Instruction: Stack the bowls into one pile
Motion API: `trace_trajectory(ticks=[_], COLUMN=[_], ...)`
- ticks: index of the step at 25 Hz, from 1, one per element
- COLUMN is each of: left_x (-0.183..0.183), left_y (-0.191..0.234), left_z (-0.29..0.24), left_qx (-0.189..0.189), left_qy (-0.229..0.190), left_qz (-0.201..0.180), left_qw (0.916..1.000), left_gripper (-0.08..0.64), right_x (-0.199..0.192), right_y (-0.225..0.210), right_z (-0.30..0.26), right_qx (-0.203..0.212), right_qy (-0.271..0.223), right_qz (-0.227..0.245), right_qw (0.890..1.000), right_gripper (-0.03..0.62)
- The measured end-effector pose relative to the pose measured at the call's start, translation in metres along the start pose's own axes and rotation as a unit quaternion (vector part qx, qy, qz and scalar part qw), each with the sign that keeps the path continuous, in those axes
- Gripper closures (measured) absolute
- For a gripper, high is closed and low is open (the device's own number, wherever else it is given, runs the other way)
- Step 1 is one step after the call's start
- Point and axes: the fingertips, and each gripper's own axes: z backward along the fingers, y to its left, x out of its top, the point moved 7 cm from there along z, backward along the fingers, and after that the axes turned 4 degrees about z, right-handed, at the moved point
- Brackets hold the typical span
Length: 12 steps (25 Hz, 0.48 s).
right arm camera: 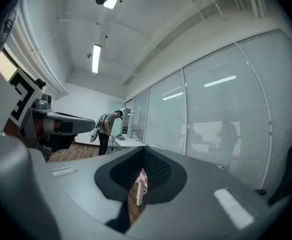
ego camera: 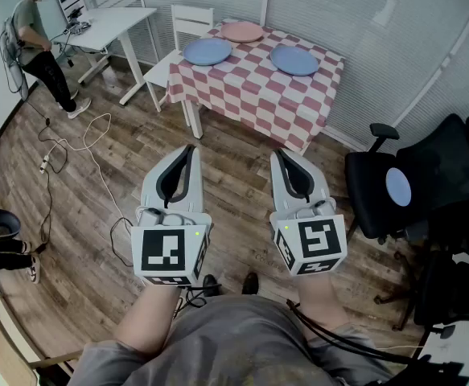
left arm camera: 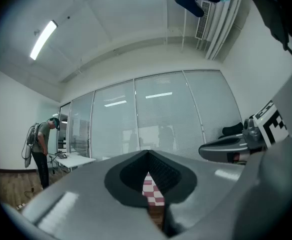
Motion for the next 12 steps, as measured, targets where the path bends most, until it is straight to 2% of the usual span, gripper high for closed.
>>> trace_trajectory(ticks=[12], left_x=[-0.005], left_y=[-0.036], left_z=[-0.023], left_qx=[0.014], left_qy=[0.004], left_qz=[-0.001], left_qw=[0.9999], left_gripper=[0.560], right_x=[-0.012], right_y=[-0.041], right_z=[0.001], right_qx=[0.017], right_qy=[-0.004], right_qz=[-0.004], right_qw=[1.000], right_gripper=[0.569])
